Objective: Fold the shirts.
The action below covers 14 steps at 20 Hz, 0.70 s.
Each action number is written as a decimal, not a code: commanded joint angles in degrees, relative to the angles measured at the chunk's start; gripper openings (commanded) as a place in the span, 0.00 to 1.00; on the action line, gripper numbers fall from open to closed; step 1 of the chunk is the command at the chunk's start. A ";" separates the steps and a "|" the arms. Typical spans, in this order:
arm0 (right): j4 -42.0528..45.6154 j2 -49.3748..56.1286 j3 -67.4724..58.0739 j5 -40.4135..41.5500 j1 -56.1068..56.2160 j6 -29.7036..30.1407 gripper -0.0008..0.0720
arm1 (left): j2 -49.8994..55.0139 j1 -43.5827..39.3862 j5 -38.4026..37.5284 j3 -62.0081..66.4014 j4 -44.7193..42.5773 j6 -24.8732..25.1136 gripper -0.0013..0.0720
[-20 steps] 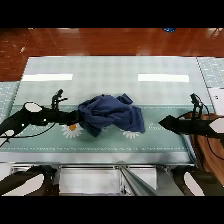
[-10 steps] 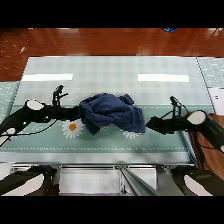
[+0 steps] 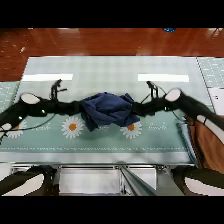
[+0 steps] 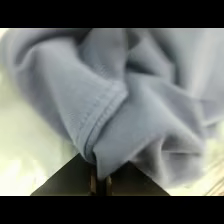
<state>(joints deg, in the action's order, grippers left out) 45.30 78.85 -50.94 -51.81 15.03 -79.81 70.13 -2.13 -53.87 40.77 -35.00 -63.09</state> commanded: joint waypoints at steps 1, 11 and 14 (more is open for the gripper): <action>7.21 -3.02 -15.26 -7.10 -2.99 -0.98 0.06 | -2.45 6.36 -9.77 10.73 0.11 -0.20 0.05; 22.16 -22.05 -60.33 -18.78 -11.76 -2.93 0.05 | -14.99 17.22 -16.44 56.26 -0.07 -9.25 0.05; 24.79 -30.69 -60.72 -19.74 -11.76 -2.93 0.05 | -18.97 18.45 -21.16 63.65 -0.11 -9.25 0.05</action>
<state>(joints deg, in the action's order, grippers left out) 65.58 55.24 -108.18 -69.76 3.57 -82.54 54.65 14.98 -71.26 96.12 -34.61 -71.42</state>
